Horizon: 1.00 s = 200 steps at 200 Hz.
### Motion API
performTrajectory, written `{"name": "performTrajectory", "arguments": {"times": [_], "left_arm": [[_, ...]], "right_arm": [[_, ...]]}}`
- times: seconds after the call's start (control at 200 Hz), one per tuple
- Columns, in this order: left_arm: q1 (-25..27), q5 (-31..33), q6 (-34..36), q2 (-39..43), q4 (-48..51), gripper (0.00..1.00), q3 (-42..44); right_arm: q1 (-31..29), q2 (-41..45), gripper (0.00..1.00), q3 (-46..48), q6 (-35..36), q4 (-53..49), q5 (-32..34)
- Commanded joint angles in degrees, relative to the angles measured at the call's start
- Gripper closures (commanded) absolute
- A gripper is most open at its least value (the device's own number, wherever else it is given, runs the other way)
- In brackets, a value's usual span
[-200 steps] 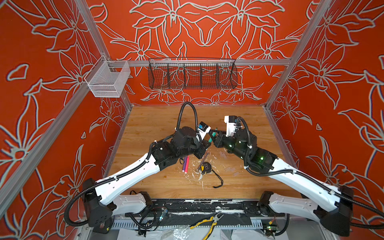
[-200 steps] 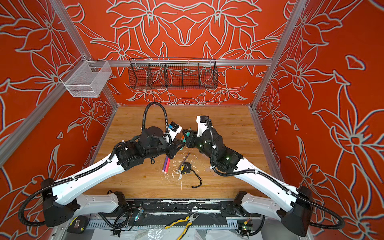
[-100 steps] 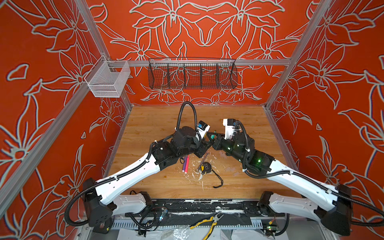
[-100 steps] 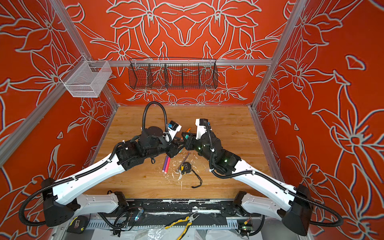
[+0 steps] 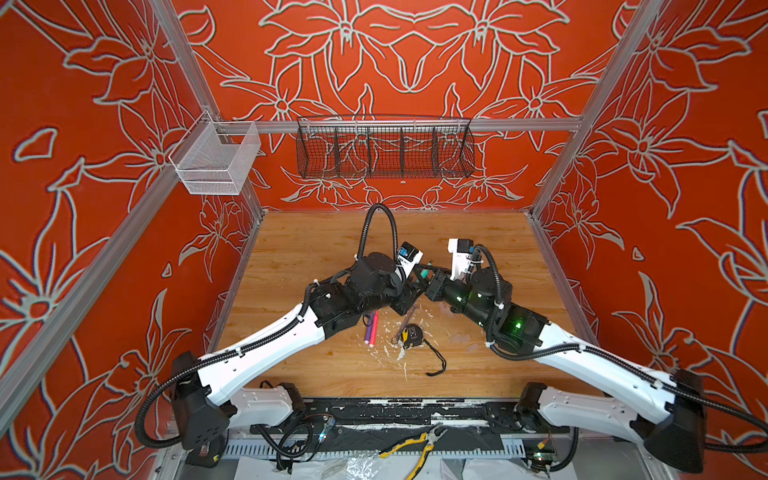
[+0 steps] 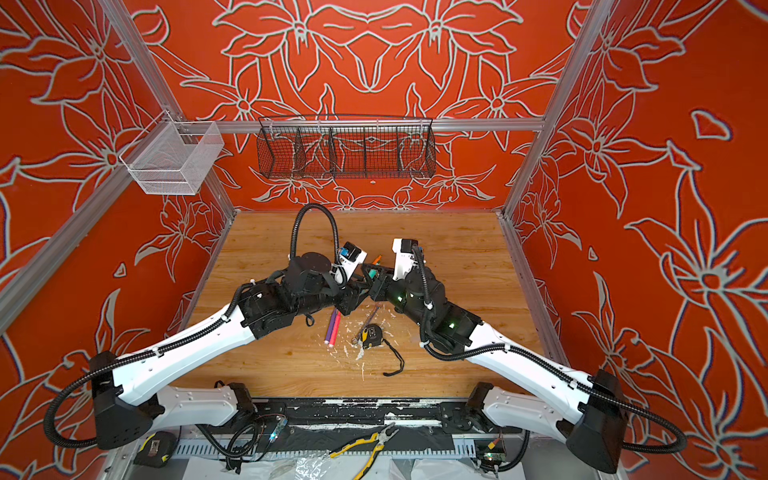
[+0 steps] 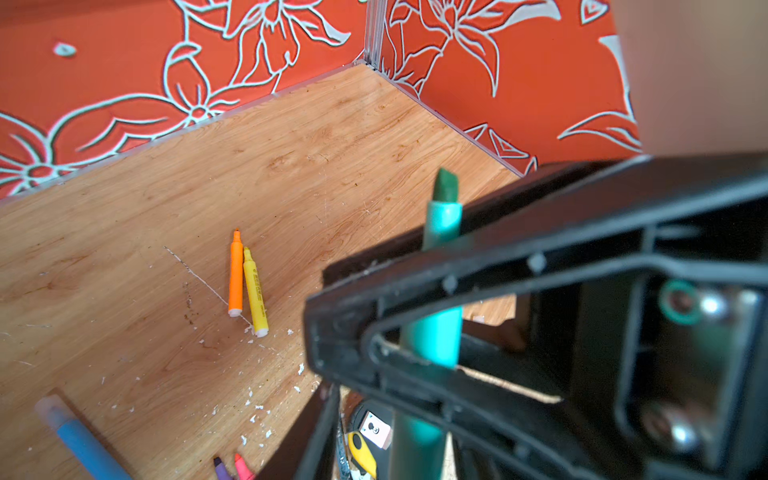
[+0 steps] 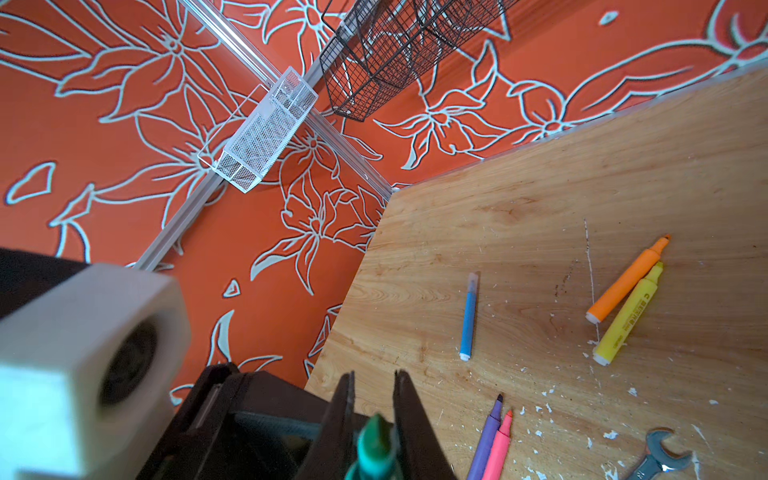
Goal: Insert the pens into the pen caps
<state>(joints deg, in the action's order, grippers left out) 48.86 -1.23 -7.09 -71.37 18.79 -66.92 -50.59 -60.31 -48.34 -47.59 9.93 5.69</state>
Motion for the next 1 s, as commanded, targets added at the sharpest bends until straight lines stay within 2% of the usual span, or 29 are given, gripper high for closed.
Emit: {"name": "performTrajectory", "arguments": {"times": [0.0, 0.05, 0.15, 0.41, 0.555, 0.59, 0.701, 0.726, 0.866, 0.951, 0.996], "left_arm": [[0.27, 0.35, 1.2, -0.44, -1.1, 0.66, -0.06], [0.27, 0.44, 1.29, -0.57, -1.14, 0.71, -0.06], [0.27, 0.71, 1.47, -0.94, -1.09, 0.74, -0.23], [0.27, 0.53, 1.81, -2.53, -0.77, 0.67, -1.02], [0.31, 0.75, 1.99, -2.9, -0.47, 0.67, -1.29], [0.27, 0.71, 1.99, -2.87, -0.44, 0.71, -1.29], [0.27, 1.65, 1.6, -2.22, -0.67, 0.97, -0.94], [0.28, 1.99, 1.47, -2.11, -0.68, 1.0, -0.87], [0.27, 4.22, 0.66, -0.9, -0.86, 1.0, -0.17], [0.27, 6.25, -0.08, -0.27, -0.85, 1.0, 0.12], [0.2, 7.78, -0.5, -0.14, -0.77, 1.0, 0.28]], "right_arm": [[-0.39, 1.52, 0.94, 1.58, -2.73, 3.18, 2.32], [-0.39, 1.76, 0.94, 2.18, -3.41, 3.62, 2.86], [-0.39, 2.37, 0.94, 3.32, -4.24, 4.82, 3.34], [-0.39, 2.92, 0.94, 4.59, -5.16, 7.76, 2.5], [-0.41, 2.83, 0.94, 5.17, -5.37, 8.78, 2.57], [-0.39, 2.79, 0.94, 5.33, -5.48, 8.87, 2.64], [-0.39, 2.66, 0.93, 5.55, -5.4, 8.42, 3.33], [-0.39, 2.71, 0.9, 5.61, -5.27, 8.01, 3.6], [-0.38, 4.28, 0.57, 4.62, -3.13, 1.18, 6.66], [-0.31, 7.04, 0.45, 4.53, -1.2, -5.9, 10.14], [-0.31, 9.03, 0.42, 4.71, -0.65, -10.41, 12.6]]}}
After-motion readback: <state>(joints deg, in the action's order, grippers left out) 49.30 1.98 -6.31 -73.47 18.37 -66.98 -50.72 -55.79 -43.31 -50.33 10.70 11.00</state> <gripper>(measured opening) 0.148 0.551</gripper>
